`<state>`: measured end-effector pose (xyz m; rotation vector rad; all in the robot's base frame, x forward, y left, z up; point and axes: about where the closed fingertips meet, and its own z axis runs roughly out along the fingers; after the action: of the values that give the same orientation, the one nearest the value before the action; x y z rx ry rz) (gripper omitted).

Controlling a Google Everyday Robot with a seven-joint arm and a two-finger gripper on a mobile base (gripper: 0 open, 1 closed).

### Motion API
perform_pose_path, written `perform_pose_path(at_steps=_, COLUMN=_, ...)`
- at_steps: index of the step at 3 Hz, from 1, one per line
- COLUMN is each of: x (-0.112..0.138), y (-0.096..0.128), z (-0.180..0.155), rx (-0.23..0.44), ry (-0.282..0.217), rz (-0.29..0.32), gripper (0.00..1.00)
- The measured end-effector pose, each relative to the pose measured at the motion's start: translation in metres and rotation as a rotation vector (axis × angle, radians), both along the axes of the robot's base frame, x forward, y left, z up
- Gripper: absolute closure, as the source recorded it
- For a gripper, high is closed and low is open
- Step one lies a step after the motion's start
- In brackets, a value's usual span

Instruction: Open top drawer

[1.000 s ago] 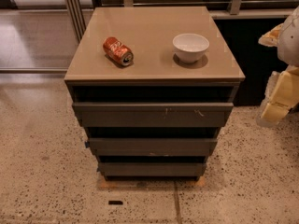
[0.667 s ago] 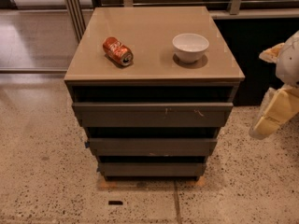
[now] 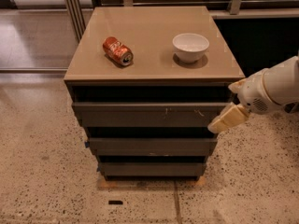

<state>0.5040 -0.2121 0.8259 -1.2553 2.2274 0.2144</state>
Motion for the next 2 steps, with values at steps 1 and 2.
perform_pose_path(at_steps=1, x=0.0173, y=-0.0039, z=-0.0140, rx=0.017, ry=-0.025, rz=-0.026, gripper=0.42)
perform_pose_path(at_steps=2, x=0.0169, y=-0.0034, z=-0.0123, rx=0.016, ry=-0.027, rz=-0.025, gripper=0.65)
